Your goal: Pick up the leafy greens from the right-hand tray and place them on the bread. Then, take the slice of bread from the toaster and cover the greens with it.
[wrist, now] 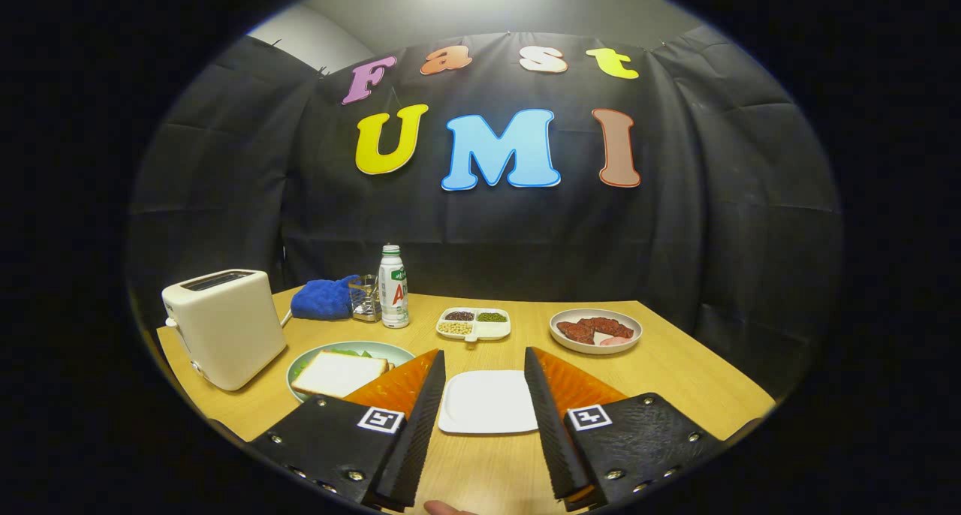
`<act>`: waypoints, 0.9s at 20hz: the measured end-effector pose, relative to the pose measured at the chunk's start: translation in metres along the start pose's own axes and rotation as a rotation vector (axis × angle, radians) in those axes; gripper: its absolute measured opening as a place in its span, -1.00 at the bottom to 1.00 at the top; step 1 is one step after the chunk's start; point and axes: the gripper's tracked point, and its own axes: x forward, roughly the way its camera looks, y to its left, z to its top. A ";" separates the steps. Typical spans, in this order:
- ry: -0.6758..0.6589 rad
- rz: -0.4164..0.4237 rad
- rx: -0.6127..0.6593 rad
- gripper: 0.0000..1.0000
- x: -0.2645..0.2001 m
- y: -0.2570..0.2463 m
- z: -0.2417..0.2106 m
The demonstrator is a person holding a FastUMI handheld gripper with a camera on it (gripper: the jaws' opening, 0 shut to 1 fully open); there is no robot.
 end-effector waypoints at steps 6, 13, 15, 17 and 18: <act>-0.032 -0.004 0.000 0.31 -0.010 -0.045 0.012; -0.025 -0.033 0.018 0.31 -0.017 -0.105 0.015; -0.014 -0.021 0.037 0.31 -0.011 -0.122 0.015; -0.038 -0.033 0.037 0.31 -0.004 -0.147 0.021; -0.041 -0.046 0.029 0.31 -0.002 -0.161 0.020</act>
